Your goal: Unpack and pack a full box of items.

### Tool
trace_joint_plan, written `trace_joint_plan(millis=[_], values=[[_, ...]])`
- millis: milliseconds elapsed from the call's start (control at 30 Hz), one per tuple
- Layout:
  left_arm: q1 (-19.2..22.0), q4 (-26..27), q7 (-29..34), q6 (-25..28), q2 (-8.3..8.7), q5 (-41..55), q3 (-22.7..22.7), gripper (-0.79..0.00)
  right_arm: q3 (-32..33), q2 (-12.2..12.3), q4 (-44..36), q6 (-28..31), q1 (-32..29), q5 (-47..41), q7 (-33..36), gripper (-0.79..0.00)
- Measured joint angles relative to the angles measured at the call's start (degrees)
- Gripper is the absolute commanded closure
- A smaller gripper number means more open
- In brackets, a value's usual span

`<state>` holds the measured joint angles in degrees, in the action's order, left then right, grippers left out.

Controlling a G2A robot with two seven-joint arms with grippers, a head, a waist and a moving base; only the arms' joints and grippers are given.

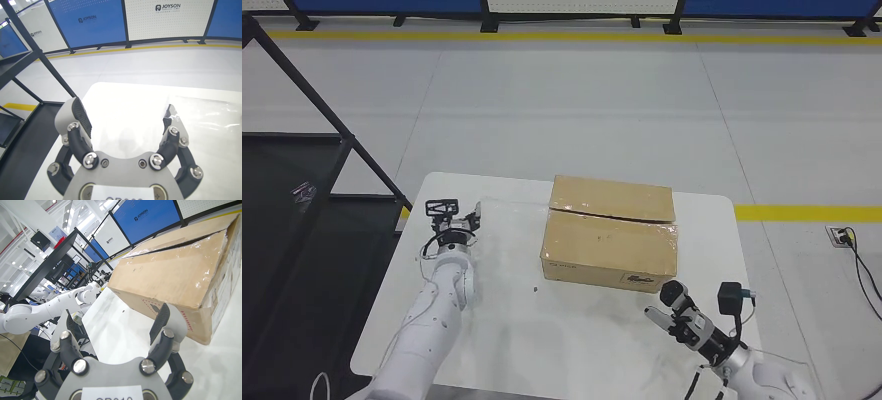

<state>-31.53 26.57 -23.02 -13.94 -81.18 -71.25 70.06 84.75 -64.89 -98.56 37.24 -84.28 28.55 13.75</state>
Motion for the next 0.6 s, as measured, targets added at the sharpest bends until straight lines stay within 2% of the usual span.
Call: trace_joint_plan(millis=[333,600], values=[[-0.2,-1.3,1.4,-3.6,0.78,3.3,3.5,-0.785,0.1,0.1,0.0,0.3,0.0,0.0,0.0,-0.785],[-0.2,-2.7,1.8,-4.1,1.55,6.1,6.2,-0.785,0.3,0.3,-0.6,0.3,-0.2,0.0,0.4,-0.785]])
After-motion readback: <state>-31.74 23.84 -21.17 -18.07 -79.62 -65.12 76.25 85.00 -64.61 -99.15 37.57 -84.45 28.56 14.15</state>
